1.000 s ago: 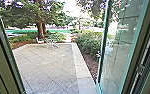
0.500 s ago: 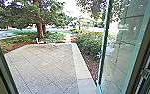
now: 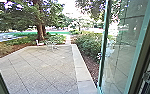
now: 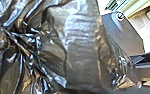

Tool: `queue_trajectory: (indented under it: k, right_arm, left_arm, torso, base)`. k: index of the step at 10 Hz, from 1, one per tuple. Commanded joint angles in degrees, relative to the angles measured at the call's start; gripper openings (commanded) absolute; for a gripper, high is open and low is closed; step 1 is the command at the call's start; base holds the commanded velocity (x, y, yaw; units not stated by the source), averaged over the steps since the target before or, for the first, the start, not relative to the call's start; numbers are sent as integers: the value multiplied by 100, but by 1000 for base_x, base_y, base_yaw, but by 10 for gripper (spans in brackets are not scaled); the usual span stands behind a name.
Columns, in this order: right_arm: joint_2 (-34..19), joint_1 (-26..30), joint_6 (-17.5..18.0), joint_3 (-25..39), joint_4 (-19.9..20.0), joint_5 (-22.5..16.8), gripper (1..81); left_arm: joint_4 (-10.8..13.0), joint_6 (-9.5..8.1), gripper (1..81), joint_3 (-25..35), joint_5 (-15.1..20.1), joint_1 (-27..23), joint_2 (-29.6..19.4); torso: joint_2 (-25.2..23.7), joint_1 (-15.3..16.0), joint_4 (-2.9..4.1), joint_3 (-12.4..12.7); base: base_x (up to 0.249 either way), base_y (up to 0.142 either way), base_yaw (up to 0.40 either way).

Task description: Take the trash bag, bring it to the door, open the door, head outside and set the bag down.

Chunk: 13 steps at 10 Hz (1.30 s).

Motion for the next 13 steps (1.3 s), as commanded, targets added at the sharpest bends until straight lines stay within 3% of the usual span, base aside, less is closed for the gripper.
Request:
queue_trajectory:
  k: [1, 10, 11, 12, 13]
  right_arm:
    - [37, 233, -22, 56, -23, -323, 811]
    - [45, 242, -31, 56, -49, -323, 811]
    - [45, 242, -31, 56, -49, -323, 811]
    - [54, 259, -31, 57, -58, -331, 811]
    - [62, 260, -31, 56, -58, -332, 811]
  left_arm:
    - [59, 55, 10, 18, 265, -322, -19]
    - [60, 55, 10, 18, 265, -322, -11]
    - [68, 55, 10, 18, 265, -322, -11]
    - [68, 55, 10, 18, 273, -322, -19]
    - [68, 55, 10, 18, 274, -322, -11]
  torso:
    - [0, 0, 0, 0]
    - [-7, -22, 0, 5]
    - [-5, -17, 376, 2]
    - [-2, -17, 461, 0]
    - [-11, -33, 623, 7]
  base:
    - [102, 0, 0]
    - [102, 0, 0]
    - [102, 0, 0]
    - [102, 0, 0]
    - [102, 0, 0]
